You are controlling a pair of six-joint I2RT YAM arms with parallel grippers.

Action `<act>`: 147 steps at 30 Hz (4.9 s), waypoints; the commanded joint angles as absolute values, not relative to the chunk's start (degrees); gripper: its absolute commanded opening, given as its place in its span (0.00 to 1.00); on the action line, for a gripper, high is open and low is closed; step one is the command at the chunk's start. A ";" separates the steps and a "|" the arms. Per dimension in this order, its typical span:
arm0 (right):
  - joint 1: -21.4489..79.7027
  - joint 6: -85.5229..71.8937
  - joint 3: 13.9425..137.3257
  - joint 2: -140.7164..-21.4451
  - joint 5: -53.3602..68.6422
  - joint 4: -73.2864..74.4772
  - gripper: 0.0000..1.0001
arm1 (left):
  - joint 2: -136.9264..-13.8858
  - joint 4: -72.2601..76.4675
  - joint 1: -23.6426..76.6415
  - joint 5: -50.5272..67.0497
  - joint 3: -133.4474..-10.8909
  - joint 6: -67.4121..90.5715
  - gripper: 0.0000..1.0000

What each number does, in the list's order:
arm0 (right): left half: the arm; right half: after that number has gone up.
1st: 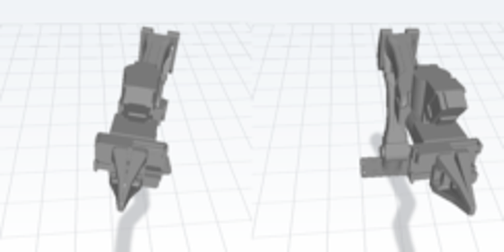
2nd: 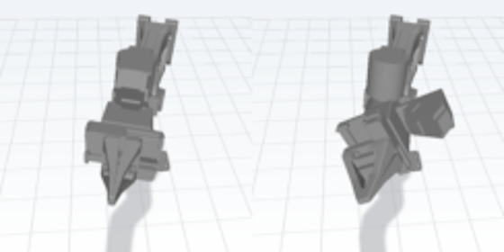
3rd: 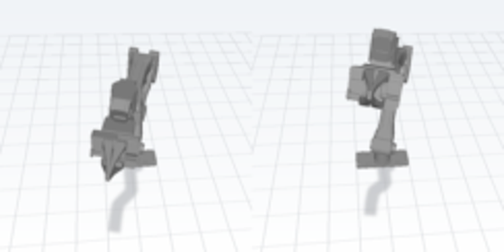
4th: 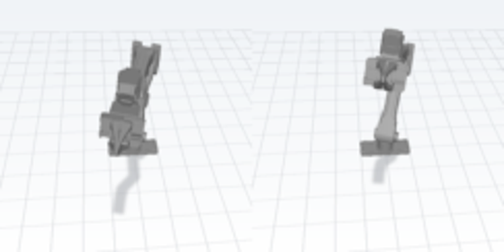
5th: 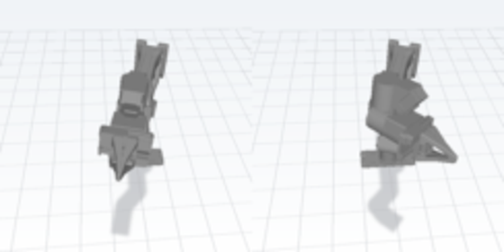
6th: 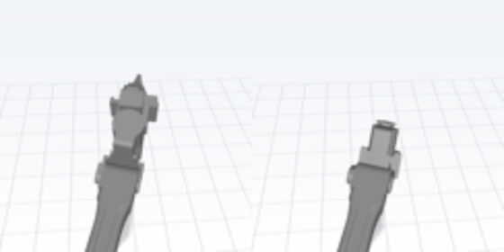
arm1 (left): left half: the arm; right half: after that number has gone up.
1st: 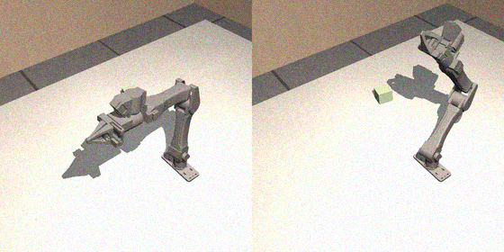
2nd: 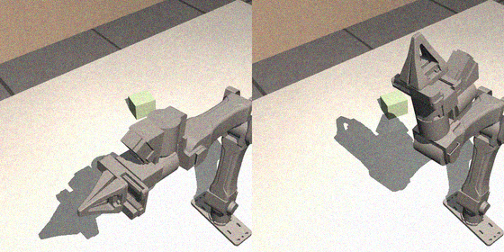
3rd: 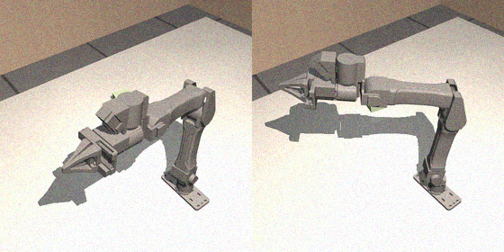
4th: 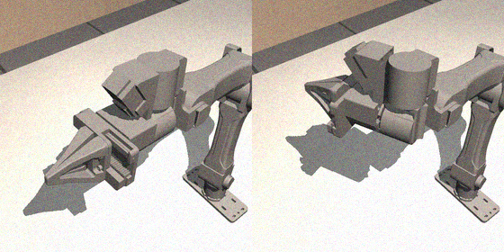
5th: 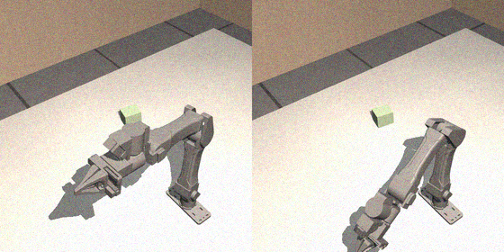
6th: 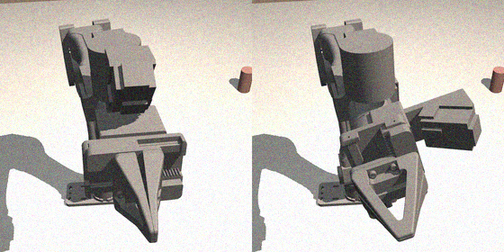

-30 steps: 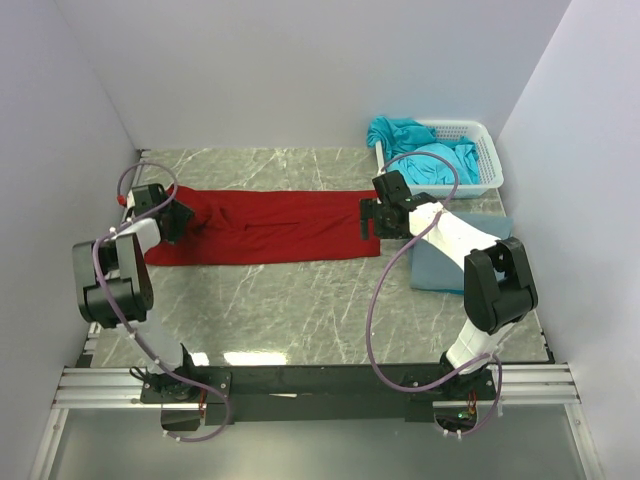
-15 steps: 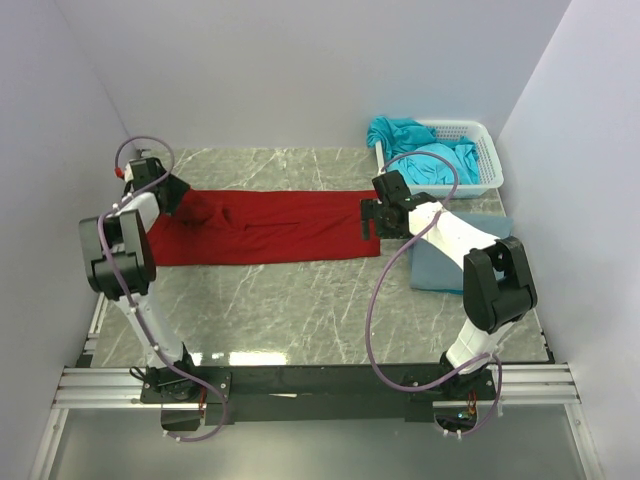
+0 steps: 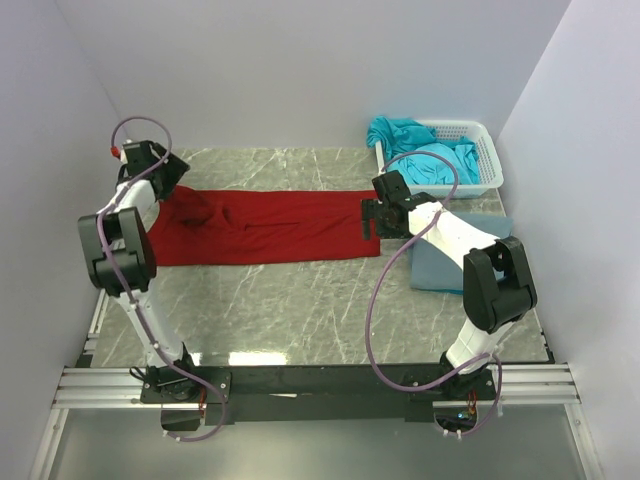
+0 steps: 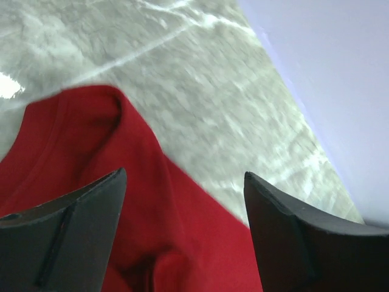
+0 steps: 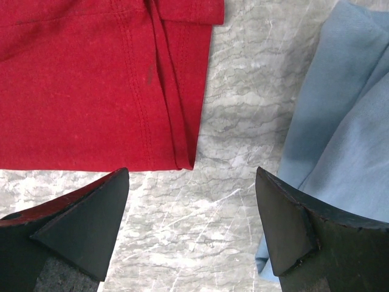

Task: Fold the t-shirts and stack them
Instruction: Fold the tshirt

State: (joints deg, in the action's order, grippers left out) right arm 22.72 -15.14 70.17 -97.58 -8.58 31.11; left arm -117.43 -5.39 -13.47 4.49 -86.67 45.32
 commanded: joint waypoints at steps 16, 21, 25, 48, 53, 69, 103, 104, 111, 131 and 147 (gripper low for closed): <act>22.68 -15.21 68.99 -93.87 -8.44 29.27 0.91 | -98.43 -5.36 -10.11 11.17 -60.90 47.64 0.92; 22.76 -15.03 69.43 -94.57 -8.61 29.35 0.91 | -106.42 -4.05 -10.02 6.42 -69.40 46.85 0.92; 22.76 -14.85 69.78 -95.27 -8.79 29.53 0.91 | -115.48 -4.14 -10.20 8.52 -81.72 44.56 0.90; 22.76 -13.98 78.47 -101.42 -2.03 26.72 0.91 | -110.05 -19.34 -10.20 -2.11 -86.42 41.75 0.90; 22.68 -11.78 87.17 -111.23 -0.18 26.01 0.92 | -102.58 -14.79 -10.28 -0.36 -77.10 44.63 0.91; 22.24 -10.45 113.67 -136.06 4.12 38.76 0.92 | -117.85 -6.76 -4.57 9.49 -82.16 43.34 0.86; 57.39 -23.03 69.69 -99.50 8.38 18.81 0.93 | -144.86 2.46 15.29 23.74 -122.34 34.90 0.99; 57.39 -22.51 70.13 -98.62 6.52 19.77 0.94 | -143.54 1.68 15.29 23.21 -122.26 34.63 0.99; 55.64 -21.80 70.84 -88.79 -5.88 22.94 0.95 | -125.46 -3.59 15.55 18.81 -119.71 31.21 1.00; 41.84 -34.19 41.85 -52.84 -11.62 19.08 1.00 | -64.90 -7.11 26.97 4.13 -44.15 50.96 1.00; 47.19 -37.17 32.51 -60.28 6.33 9.93 0.98 | -45.70 -28.31 35.16 1.93 -22.33 63.37 0.94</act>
